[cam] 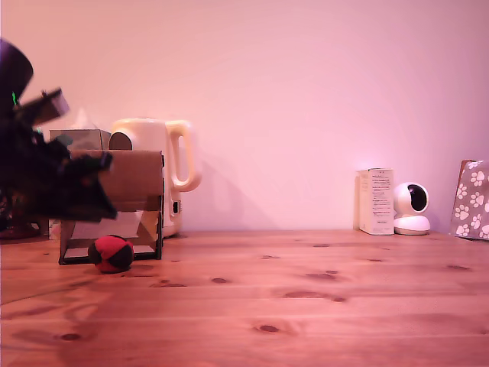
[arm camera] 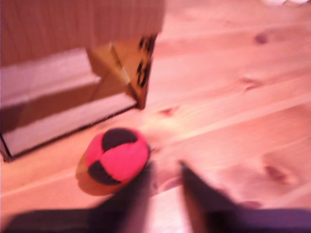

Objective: Drop the footbag into the cardboard dice tower

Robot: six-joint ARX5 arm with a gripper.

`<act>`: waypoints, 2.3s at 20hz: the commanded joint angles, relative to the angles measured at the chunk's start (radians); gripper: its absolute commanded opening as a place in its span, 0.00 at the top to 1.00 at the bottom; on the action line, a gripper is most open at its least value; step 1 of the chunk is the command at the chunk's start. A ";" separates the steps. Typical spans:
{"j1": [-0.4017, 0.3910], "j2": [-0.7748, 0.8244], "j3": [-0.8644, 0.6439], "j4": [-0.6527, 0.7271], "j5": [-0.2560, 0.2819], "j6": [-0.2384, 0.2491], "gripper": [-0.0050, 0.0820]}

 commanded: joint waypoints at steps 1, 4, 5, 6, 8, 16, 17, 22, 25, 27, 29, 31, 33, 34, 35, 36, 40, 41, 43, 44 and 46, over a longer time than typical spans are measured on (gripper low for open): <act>-0.001 0.026 -0.007 0.016 -0.039 0.009 0.06; -0.001 0.035 -0.006 0.068 -0.068 0.010 0.06; -0.001 0.035 -0.006 0.087 -0.089 0.014 0.06; -0.001 0.035 -0.006 0.110 -0.097 0.017 0.06; 0.000 0.046 0.003 0.119 -0.097 0.016 0.06; 0.003 0.208 0.092 0.120 -0.090 0.017 0.06; 0.003 0.228 0.107 0.119 -0.090 0.017 0.06; 0.003 0.315 0.168 0.106 -0.090 0.017 0.07; 0.003 0.328 0.188 0.077 -0.089 0.017 0.27; 0.003 0.328 0.198 0.079 -0.090 0.017 0.55; 0.003 0.321 0.212 0.051 -0.089 0.017 0.73; 0.002 0.299 0.220 0.003 -0.089 0.016 0.76; 0.002 0.259 0.222 -0.062 -0.081 0.016 0.76; 0.002 0.230 0.222 -0.103 -0.072 0.016 0.76; 0.002 0.197 0.222 -0.138 -0.056 0.016 0.76; 0.002 0.167 0.223 -0.180 -0.044 0.016 0.76; 0.002 0.022 0.223 -0.293 -0.006 0.006 0.76; 0.002 -0.015 0.223 -0.314 0.000 0.003 0.75; 0.002 -0.077 0.223 -0.333 0.001 -0.003 0.75; 0.002 -0.105 0.223 -0.333 0.001 -0.003 0.75; 0.002 -0.156 0.223 -0.322 0.000 -0.003 0.75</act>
